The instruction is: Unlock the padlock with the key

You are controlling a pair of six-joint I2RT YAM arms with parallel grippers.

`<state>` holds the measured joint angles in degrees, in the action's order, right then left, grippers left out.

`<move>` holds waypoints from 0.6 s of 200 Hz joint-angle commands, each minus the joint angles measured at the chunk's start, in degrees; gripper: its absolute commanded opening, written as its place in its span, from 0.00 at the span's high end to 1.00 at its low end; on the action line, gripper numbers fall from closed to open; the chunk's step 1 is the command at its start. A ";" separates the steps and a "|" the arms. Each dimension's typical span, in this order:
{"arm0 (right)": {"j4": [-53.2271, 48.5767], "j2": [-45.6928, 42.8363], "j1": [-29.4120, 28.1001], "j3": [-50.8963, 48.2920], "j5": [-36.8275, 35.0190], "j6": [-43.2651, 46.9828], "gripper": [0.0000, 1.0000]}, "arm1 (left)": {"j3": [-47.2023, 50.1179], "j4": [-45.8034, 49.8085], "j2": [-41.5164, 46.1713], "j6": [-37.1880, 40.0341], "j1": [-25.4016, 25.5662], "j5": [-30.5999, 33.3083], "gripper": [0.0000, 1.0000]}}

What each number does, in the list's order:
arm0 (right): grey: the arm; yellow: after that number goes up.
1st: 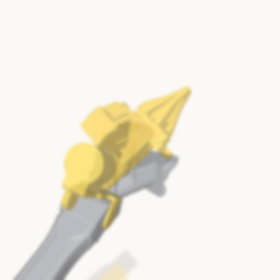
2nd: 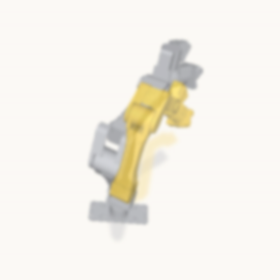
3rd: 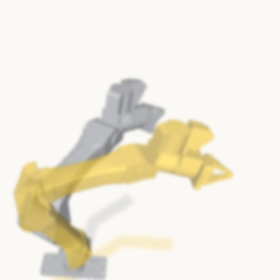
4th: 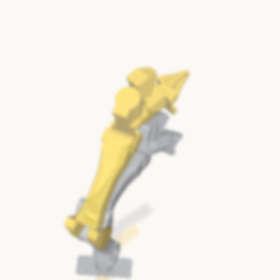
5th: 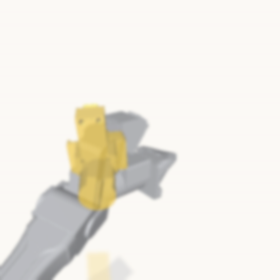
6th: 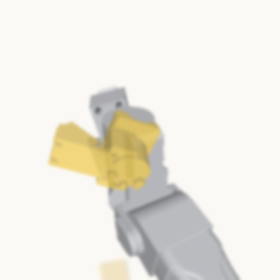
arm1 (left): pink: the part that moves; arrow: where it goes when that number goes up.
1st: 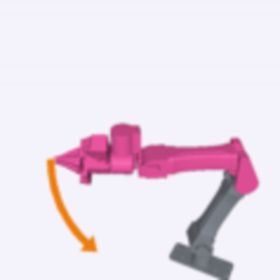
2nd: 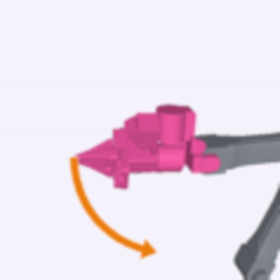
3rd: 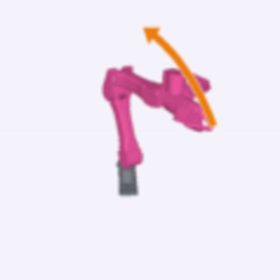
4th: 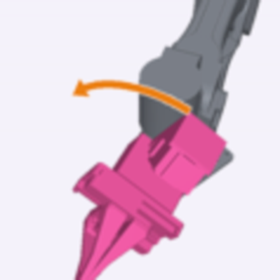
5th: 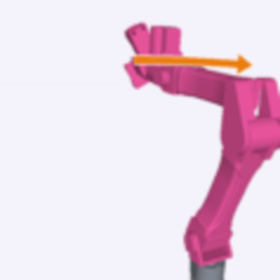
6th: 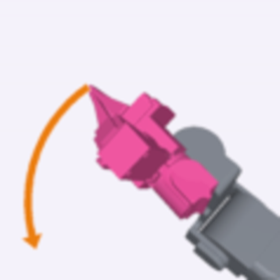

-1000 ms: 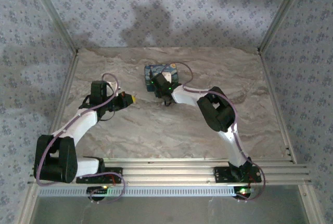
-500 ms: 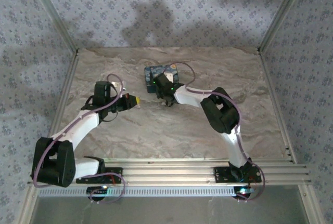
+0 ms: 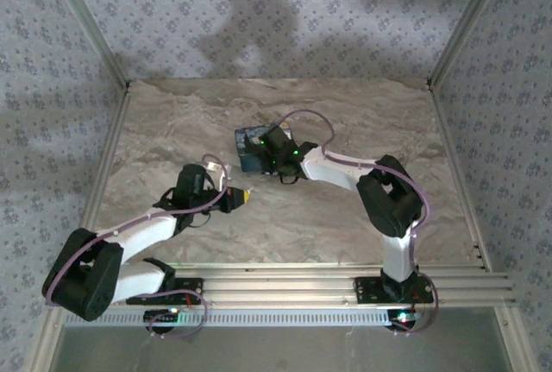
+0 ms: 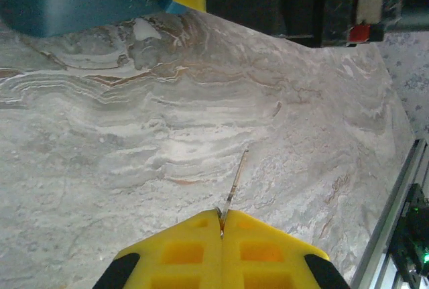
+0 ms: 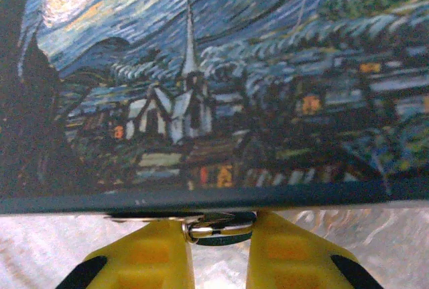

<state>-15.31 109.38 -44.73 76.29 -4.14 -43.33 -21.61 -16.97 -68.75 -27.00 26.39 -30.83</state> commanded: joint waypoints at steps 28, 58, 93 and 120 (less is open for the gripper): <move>-0.88 -5.14 1.28 0.23 11.44 -3.67 1.00 | 2.36 -15.47 -1.61 2.57 0.41 0.83 1.00; -1.62 -5.56 2.91 0.16 18.29 -5.20 1.00 | 2.72 -22.55 -6.96 2.93 0.41 -1.63 1.00; -1.22 -7.83 4.35 -1.58 20.02 -7.18 1.00 | 1.93 -25.98 -11.32 4.24 0.41 -1.02 1.00; 0.36 -9.00 5.46 -3.18 21.75 -9.30 1.00 | 1.53 -27.02 -12.48 6.34 0.33 0.71 1.00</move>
<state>-16.69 103.79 -40.18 73.95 14.22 -49.80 -19.27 -39.29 -80.60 -23.86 26.65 -30.68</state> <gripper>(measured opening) 0.178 0.048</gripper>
